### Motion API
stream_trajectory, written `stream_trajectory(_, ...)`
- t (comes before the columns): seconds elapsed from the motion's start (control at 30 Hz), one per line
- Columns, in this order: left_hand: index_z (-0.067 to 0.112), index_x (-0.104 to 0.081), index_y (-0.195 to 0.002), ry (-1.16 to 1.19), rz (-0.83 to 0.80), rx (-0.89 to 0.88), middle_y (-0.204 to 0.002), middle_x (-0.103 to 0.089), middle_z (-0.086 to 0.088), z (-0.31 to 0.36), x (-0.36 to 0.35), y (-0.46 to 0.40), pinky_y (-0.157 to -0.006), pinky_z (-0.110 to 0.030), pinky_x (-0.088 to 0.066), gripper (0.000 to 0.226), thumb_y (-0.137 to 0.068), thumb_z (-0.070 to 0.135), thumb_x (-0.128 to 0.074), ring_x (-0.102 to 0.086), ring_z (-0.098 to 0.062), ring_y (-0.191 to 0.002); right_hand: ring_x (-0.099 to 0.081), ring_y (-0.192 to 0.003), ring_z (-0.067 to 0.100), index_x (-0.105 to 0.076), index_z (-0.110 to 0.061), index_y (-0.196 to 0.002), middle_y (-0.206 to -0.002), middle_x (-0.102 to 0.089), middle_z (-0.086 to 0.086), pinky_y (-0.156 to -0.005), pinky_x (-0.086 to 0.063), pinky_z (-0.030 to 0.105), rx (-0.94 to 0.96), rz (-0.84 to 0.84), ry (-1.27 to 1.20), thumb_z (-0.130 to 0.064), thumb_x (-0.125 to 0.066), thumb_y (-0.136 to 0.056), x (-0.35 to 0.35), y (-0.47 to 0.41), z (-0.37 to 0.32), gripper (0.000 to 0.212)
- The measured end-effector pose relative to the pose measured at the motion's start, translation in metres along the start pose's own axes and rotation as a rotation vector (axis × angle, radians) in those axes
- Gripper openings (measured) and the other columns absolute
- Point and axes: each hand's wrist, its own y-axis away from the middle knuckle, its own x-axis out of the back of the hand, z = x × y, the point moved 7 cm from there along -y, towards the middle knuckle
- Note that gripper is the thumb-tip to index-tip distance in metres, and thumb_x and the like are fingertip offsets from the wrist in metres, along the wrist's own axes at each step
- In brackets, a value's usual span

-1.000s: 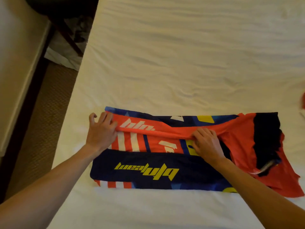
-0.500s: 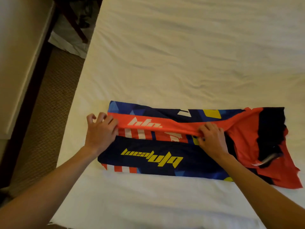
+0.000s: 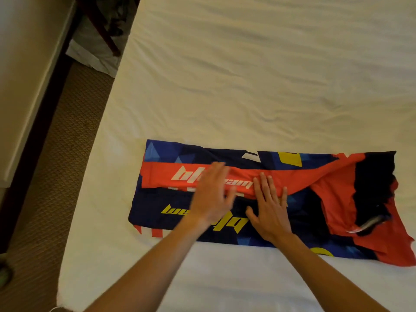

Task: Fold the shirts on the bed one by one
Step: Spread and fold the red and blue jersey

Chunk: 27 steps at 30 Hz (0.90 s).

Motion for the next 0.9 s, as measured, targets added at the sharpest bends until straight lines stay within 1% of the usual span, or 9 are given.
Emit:
stream_trajectory(0.1, 0.023, -0.017, -0.158, -0.177, -0.217, -0.160, -0.167, -0.005, 0.003, 0.022, -0.059, -0.023, -0.124, -0.049, -0.005, 0.059, -0.105, 0.046, -0.029, 0.007, -0.014, -0.153, 0.021, -0.150, 0.020, 0.012, -0.016, -0.157, -0.164, 0.021, 0.006, -0.119, 0.009, 0.058, -0.045, -0.026, 0.060, -0.058, -0.017, -0.091, -0.011, -0.001, 0.002, 0.083)
stream_trajectory(0.2, 0.038, -0.002, -0.157, -0.460, -0.213, -0.223, -0.167, 0.009, 0.003, -0.023, -0.054, -0.032, -0.122, -0.055, 0.005, 0.060, -0.101, 0.058, -0.010, 0.016, -0.018, -0.152, 0.017, -0.151, 0.022, 0.009, -0.015, -0.157, -0.164, 0.017, 0.008, -0.119, 0.005, 0.060, -0.033, -0.005, 0.025, -0.056, -0.023, -0.090, -0.013, -0.002, 0.001, 0.085)
stream_trajectory(0.3, 0.041, -0.003, -0.157, -0.637, -0.093, 0.011, -0.167, 0.010, 0.000, -0.113, 0.006, -0.026, -0.119, -0.060, 0.007, 0.065, -0.097, 0.065, -0.002, 0.014, -0.022, -0.153, 0.018, -0.151, 0.023, 0.011, -0.016, -0.157, -0.164, 0.019, 0.007, -0.119, 0.007, 0.060, -0.036, -0.027, 0.015, -0.056, -0.024, -0.090, -0.015, -0.001, 0.000, 0.085)
stream_trajectory(0.43, 0.030, -0.007, -0.159, -0.610, 0.078, 0.482, -0.167, 0.006, -0.008, -0.188, 0.079, 0.004, -0.115, -0.068, 0.007, 0.067, -0.100, 0.060, -0.005, 0.010, -0.029, -0.153, 0.023, -0.150, 0.024, 0.017, -0.016, -0.155, -0.162, 0.025, 0.008, -0.118, 0.010, 0.060, -0.039, -0.074, -0.013, -0.053, -0.030, -0.093, -0.014, -0.003, -0.002, 0.086)
stream_trajectory(0.53, 0.023, -0.008, -0.160, -0.482, 0.135, 0.271, -0.167, 0.004, -0.008, -0.115, 0.050, 0.007, -0.118, -0.060, 0.002, 0.068, -0.101, 0.057, -0.011, 0.006, -0.028, -0.154, 0.024, -0.149, 0.023, 0.010, -0.017, -0.157, -0.163, 0.024, 0.007, -0.118, 0.009, 0.061, 0.025, -0.073, -0.101, -0.050, -0.040, -0.089, -0.002, -0.002, -0.007, 0.091)
stream_trajectory(0.63, 0.032, -0.007, -0.159, -0.333, -0.007, -0.037, -0.167, 0.008, -0.001, -0.018, -0.024, 0.010, -0.122, -0.055, -0.005, 0.064, -0.102, 0.056, -0.022, 0.005, -0.023, -0.154, 0.003, -0.153, 0.023, -0.022, -0.018, -0.157, -0.166, -0.001, 0.006, -0.120, -0.002, 0.060, 0.077, 0.125, -0.278, -0.034, -0.056, -0.077, 0.027, 0.015, 0.007, 0.089)
stream_trajectory(0.77, 0.014, -0.026, -0.157, -0.164, 0.013, 0.269, -0.166, -0.005, -0.015, 0.043, -0.079, 0.010, -0.122, -0.056, -0.010, 0.066, -0.099, 0.031, -0.052, -0.002, -0.034, -0.153, -0.034, -0.143, 0.029, -0.053, -0.015, -0.140, -0.154, -0.037, 0.012, -0.118, -0.018, 0.059, -0.148, 0.422, -0.280, -0.009, -0.057, -0.059, 0.050, 0.065, 0.091, 0.081)
stream_trajectory(0.8, 0.009, -0.034, -0.153, -0.096, 0.027, 0.220, -0.164, -0.014, -0.019, 0.068, -0.090, 0.009, -0.122, -0.054, -0.014, 0.064, -0.095, 0.022, -0.058, -0.009, -0.036, -0.152, -0.040, -0.137, 0.033, -0.058, -0.012, -0.135, -0.148, -0.043, 0.014, -0.117, -0.020, 0.060, -0.204, 0.470, -0.266, -0.006, -0.055, -0.056, 0.052, 0.080, 0.115, 0.080)
stream_trajectory(0.9, 0.009, -0.064, -0.129, 0.058, -0.042, -0.285, -0.143, -0.052, -0.014, 0.164, -0.128, 0.011, -0.110, -0.049, -0.041, 0.048, -0.081, 0.001, -0.069, -0.047, -0.035, -0.135, -0.051, -0.123, 0.038, -0.069, -0.009, -0.116, -0.133, -0.056, 0.017, -0.109, -0.029, 0.064, -0.250, 0.540, -0.206, 0.008, -0.049, -0.056, 0.056, 0.116, 0.171, 0.064)
